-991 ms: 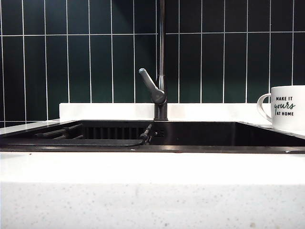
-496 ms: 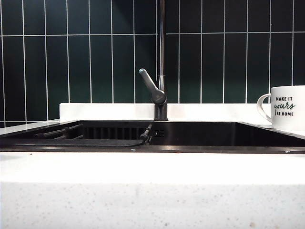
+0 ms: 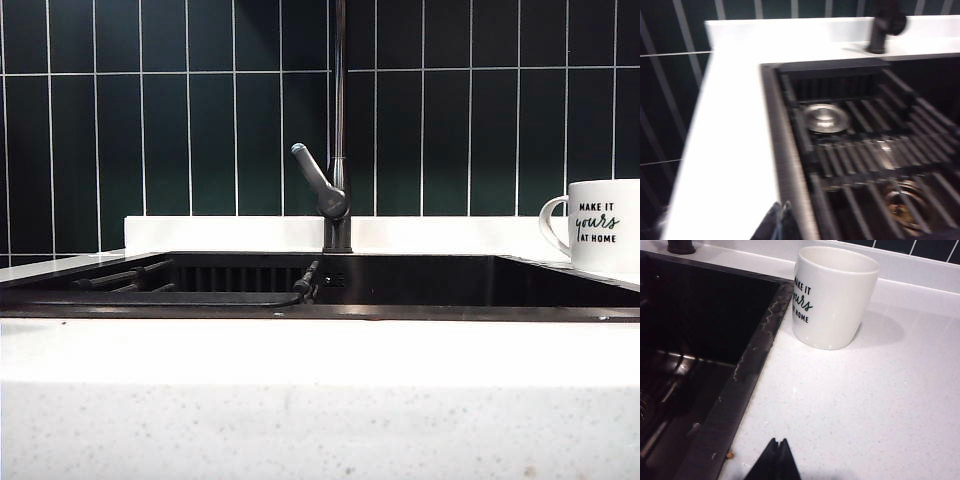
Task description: Pick up the mug next to the sink, go to the faucet to get some water, pour the water into the sink, and finally put the mug back to its place.
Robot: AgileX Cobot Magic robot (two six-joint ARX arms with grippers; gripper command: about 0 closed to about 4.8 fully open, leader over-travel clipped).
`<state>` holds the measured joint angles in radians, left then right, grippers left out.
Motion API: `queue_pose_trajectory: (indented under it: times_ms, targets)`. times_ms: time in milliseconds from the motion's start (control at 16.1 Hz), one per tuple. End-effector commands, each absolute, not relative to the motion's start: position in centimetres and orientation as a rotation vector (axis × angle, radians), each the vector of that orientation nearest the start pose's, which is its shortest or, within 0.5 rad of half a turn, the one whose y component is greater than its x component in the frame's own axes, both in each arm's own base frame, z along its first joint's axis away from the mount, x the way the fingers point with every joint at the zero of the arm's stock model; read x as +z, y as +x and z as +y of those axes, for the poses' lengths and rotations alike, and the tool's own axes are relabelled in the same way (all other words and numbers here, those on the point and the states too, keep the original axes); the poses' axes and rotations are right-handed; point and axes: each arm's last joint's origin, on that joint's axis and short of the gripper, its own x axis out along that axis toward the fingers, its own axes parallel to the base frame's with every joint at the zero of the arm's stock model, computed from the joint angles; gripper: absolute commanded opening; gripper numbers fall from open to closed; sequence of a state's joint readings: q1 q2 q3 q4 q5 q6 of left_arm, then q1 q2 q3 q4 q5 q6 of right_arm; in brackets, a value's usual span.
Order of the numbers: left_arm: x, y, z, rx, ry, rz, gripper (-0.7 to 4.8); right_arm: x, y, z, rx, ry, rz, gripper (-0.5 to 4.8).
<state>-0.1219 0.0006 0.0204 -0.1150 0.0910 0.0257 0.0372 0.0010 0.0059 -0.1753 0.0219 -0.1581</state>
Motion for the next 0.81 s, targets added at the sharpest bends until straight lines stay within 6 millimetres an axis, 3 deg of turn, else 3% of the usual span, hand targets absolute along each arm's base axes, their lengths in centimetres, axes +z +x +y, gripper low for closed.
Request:
queue_pose_trajectory:
  times_ms: [62,805]
  targets:
    - [16.13,9.51,-1.27,-0.161,0.076,0.075,-0.06,15.09,9.6,0.3,0.027,-0.165,0.15,-0.01]
    - [16.02,9.51,-1.22,-0.144,0.082,0.087,-0.06,15.07,9.6,0.29,0.026,-0.161,0.152,-0.01]
